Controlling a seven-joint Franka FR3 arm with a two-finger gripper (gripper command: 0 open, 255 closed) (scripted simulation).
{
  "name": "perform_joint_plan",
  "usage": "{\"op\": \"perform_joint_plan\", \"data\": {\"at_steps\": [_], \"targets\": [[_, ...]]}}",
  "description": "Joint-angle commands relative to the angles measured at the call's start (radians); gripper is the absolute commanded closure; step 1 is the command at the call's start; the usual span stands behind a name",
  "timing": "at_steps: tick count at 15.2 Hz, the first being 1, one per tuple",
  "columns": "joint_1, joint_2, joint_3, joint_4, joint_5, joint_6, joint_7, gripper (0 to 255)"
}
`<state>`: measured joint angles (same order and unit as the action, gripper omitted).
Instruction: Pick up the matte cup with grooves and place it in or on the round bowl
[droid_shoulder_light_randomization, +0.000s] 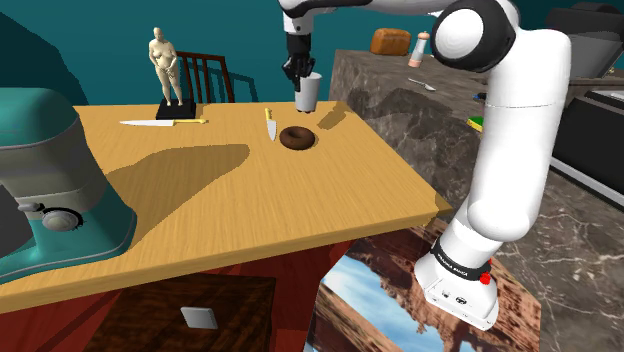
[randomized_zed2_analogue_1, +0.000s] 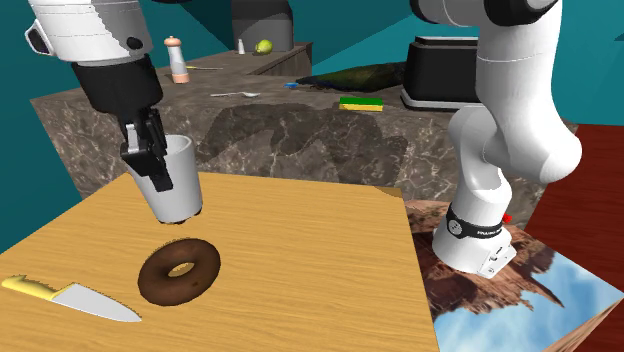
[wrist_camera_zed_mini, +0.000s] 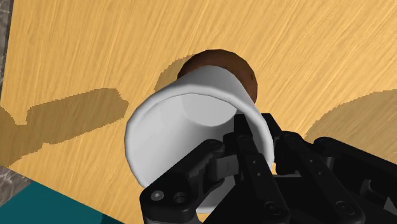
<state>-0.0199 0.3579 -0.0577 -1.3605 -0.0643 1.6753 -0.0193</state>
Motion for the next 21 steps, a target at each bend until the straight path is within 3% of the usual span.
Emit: {"op": "perform_joint_plan", "data": {"at_steps": [1, 21], "targets": [[-0.002, 0.112, 0.001, 0.170, 0.006, -0.057, -0.002, 255], [-0.001, 0.116, 0.003, -0.091, 0.003, 0.207, 0.016, 255]]}}
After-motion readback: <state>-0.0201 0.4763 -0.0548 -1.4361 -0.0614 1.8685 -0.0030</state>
